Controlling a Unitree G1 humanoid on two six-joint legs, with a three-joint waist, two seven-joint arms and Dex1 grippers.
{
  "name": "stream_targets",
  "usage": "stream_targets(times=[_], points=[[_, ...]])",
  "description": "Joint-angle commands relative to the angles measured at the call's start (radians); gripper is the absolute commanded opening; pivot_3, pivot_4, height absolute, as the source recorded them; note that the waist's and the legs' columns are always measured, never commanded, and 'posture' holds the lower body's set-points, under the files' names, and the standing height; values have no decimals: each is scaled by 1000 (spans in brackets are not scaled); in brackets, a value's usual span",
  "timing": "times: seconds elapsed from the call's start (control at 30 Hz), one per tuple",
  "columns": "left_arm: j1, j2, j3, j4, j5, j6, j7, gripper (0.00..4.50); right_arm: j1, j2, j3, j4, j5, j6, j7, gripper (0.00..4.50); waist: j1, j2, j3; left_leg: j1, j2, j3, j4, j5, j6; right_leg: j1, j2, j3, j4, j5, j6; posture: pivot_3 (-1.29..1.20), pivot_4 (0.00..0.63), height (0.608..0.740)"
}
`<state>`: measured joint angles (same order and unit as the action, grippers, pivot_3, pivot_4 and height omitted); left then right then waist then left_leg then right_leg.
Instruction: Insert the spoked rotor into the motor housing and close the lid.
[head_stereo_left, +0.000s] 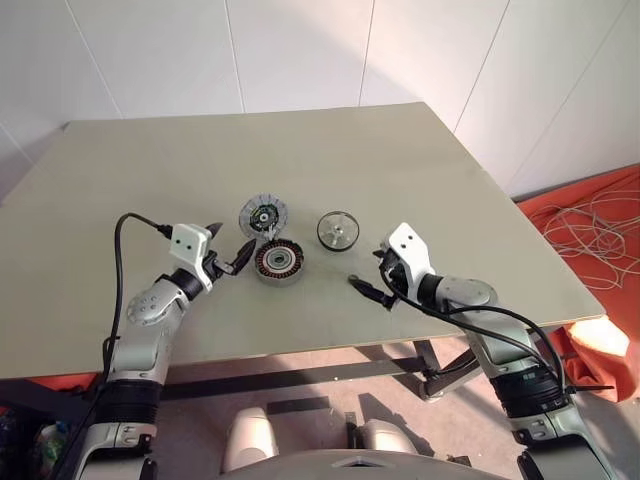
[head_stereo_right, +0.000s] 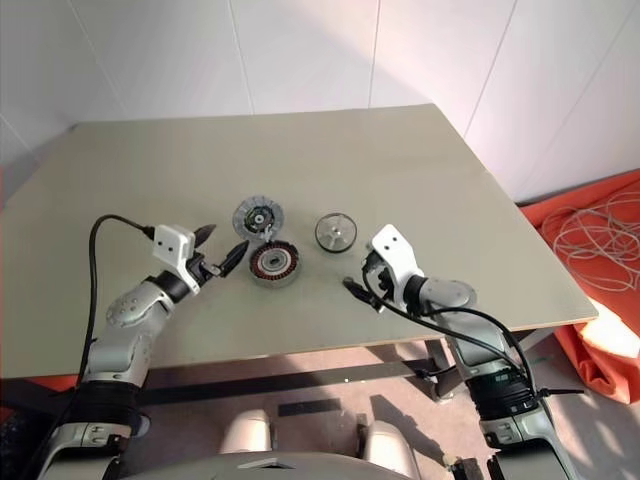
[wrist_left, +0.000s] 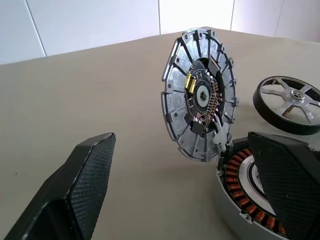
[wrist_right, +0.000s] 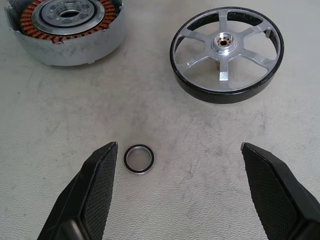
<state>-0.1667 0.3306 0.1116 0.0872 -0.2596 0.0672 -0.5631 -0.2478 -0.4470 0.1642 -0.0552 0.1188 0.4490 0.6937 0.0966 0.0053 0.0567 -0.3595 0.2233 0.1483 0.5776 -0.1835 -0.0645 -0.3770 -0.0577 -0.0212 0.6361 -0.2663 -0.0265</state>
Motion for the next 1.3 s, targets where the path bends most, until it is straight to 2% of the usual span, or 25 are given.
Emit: stream_targets(times=[0.03,0.3,0.47,0.87,1.3], points=[[21,10,-8,-82,-21,27,-14,4500,-39,-2,-32,-23,12,-23,-6,4464,0,0,0,0,0,0,0,0,0,0,0,0,0,0,0,0,0,740],[42,16,-7,-90,-24,35,-32,4500,-169,-30,-131,166,10,-137,-46,4464,0,0,0,0,0,0,1,0,0,0,0,0,1,0,0,0,0,740],[43,26,3,-71,-31,28,-50,4500,-181,-45,-124,227,2,-168,-7,4464,0,0,0,0,0,0,1,0,0,0,0,0,1,0,0,0,0,740],[39,54,12,-72,-101,92,-122,4500,-99,-38,-29,89,2,-39,75,4464,0,0,0,1,0,0,1,0,0,1,0,0,1,0,0,0,0,740],[43,55,1,-113,-104,135,-114,4500,-54,7,55,-1,-27,71,11,4464,0,0,0,3,0,0,0,0,0,2,0,0,1,0,0,0,0,740]])
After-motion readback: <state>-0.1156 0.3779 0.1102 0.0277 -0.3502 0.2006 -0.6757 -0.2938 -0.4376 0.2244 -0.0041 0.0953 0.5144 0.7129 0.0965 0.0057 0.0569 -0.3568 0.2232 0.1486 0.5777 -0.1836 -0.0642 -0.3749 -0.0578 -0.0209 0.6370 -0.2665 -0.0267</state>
